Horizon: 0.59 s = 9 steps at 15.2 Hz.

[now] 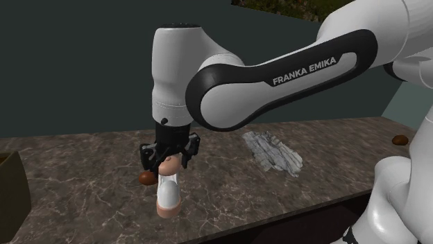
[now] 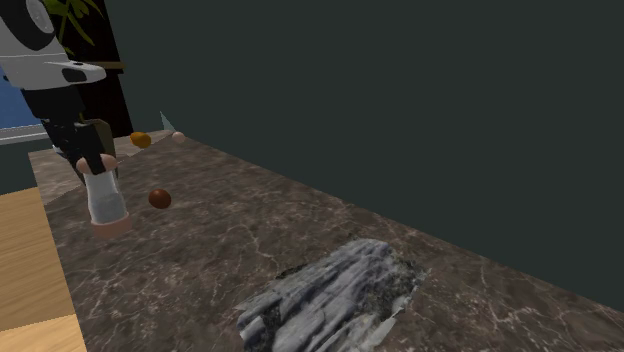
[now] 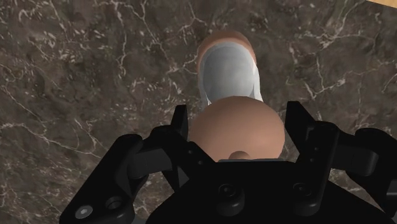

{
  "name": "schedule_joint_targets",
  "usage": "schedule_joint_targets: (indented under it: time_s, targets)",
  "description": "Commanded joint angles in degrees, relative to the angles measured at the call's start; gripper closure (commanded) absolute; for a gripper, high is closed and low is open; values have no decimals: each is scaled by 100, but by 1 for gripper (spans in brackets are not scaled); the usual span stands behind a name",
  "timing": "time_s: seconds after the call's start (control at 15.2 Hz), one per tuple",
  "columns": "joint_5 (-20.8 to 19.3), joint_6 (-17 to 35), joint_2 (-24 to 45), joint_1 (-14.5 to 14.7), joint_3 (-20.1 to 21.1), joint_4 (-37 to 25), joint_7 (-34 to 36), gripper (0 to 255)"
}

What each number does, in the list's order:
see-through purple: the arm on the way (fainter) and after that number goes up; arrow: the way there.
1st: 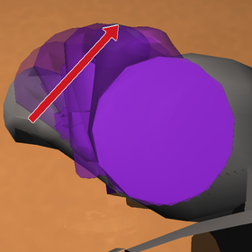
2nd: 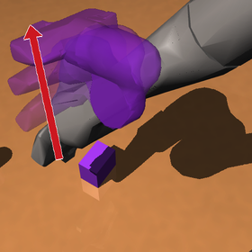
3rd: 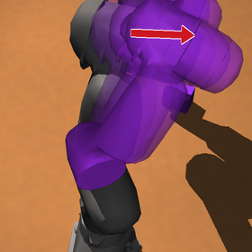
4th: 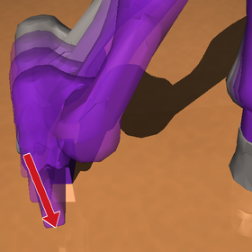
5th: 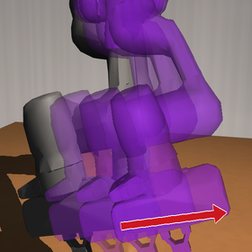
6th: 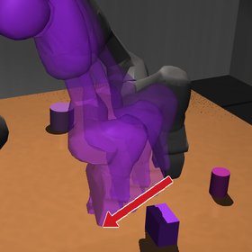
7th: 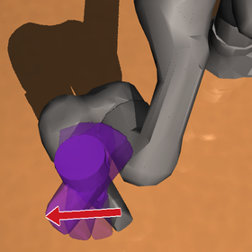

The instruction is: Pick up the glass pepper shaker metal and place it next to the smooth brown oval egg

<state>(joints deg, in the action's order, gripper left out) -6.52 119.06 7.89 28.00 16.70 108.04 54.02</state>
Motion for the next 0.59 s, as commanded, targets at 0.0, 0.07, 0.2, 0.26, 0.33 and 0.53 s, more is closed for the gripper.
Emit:
schedule_joint_targets:
  time_s: [0.0, 0.07, 0.2, 0.26, 0.33, 0.53]
  targets:
    - [0, 3, 0, 0, 0, 1, 0, 255]
    - [0, 3, 0, 0, 0, 1, 0, 255]
    - [0, 3, 0, 0, 0, 1, 0, 0]
    - [0, 3, -1, 0, 0, 2, 0, 0]
    - [0, 3, -1, 0, 0, 2, 0, 0]
    - [0, 3, -1, 0, 0, 2, 0, 0]
